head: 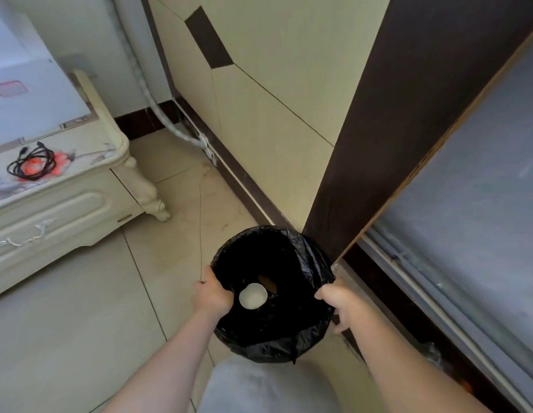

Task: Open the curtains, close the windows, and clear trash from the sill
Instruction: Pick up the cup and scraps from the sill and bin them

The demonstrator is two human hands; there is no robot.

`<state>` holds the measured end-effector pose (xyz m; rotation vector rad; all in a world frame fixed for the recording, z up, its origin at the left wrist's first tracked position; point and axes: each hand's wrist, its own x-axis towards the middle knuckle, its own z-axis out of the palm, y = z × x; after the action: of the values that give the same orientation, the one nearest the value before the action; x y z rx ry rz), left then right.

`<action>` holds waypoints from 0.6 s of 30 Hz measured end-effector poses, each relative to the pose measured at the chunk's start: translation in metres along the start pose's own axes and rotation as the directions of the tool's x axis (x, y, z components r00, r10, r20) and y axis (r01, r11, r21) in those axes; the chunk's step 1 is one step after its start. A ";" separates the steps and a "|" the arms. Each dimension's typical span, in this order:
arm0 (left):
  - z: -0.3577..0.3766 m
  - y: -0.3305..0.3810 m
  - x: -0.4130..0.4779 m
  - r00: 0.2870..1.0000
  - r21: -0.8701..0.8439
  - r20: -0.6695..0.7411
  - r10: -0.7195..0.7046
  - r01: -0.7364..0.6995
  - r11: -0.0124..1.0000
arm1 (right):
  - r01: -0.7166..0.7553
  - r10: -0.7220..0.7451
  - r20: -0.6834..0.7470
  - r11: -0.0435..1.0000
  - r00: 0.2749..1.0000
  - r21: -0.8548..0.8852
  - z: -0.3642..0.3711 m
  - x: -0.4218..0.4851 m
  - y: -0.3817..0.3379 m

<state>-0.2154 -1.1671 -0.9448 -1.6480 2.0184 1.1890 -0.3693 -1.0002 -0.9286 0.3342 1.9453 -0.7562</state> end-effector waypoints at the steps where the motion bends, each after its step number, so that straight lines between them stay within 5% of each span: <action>1: -0.004 -0.001 0.001 0.999 0.013 -0.035 -0.010 0.011 1.000 | 0.010 -0.010 -0.017 1.000 1.000 -0.008 -0.002 0.002 0.002; 11: -0.087 0.030 -0.090 0.978 -0.131 -0.169 0.123 -0.146 0.981 | 0.098 -0.077 -0.157 0.986 0.985 0.132 -0.042 -0.109 0.010; 18: -0.161 0.057 -0.232 0.980 -0.142 -0.003 0.201 -0.200 0.970 | 0.227 -0.183 -0.365 0.970 0.913 0.081 -0.089 -0.277 0.037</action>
<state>-0.1504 -1.1260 -0.6678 -1.5214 2.1812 1.4371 -0.2796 -0.8920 -0.6710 0.3628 2.3068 -1.0111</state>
